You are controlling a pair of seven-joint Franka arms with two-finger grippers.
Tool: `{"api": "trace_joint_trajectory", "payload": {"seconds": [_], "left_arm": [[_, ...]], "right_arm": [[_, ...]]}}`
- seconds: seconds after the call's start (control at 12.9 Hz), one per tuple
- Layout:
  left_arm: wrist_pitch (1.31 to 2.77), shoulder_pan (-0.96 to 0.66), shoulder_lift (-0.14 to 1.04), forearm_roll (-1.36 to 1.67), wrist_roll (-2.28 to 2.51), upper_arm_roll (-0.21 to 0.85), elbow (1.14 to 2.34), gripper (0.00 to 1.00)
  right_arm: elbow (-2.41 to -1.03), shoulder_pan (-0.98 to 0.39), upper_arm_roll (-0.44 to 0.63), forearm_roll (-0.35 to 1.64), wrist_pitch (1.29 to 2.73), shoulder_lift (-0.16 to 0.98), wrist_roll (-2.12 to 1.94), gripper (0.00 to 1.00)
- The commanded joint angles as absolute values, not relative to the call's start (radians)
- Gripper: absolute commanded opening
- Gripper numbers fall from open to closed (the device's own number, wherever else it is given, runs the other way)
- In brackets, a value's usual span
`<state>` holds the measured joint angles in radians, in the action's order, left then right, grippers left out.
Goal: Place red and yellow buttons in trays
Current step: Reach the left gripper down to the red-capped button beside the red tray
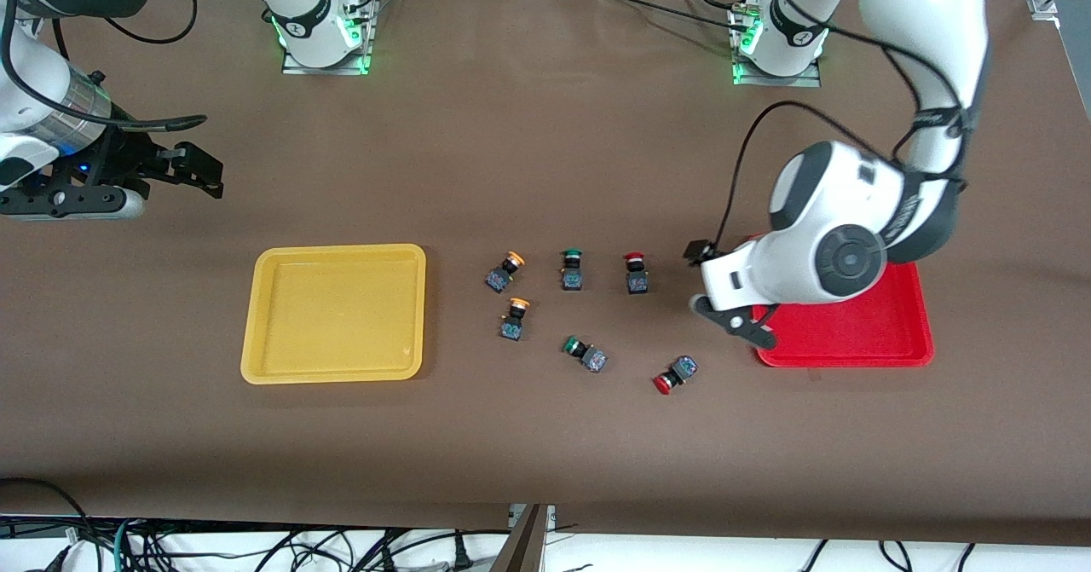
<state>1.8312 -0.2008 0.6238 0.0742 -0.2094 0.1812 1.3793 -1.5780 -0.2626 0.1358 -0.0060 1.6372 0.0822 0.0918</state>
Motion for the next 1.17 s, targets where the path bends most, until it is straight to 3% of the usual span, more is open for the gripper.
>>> {"api": "trace_joint_trajectory", "payload": {"seconds": [0.0,0.23,1.01,1.09], "left_arm": [[1.981,-0.232,0.728,0.065,-0.415,0.173,1.333,1.0],[2.208,-0.245,0.811,-0.168,-0.59,0.17,1.339,1.0],[2.437,-0.187,0.936,-0.21,-0.67,0.182,1.361,1.0],[2.444,-0.19,0.939,-0.209,-0.669,0.184,1.361,0.95]], "right_arm": [[-1.557,-0.267,0.137,-0.009,1.62,0.086,0.097,1.0],[-1.557,-0.267,0.138,-0.009,1.623,0.086,0.095,1.0],[-1.557,-0.267,0.137,-0.008,1.62,0.086,0.097,1.0],[-1.557,-0.267,0.137,-0.008,1.62,0.086,0.097,1.0]]}}
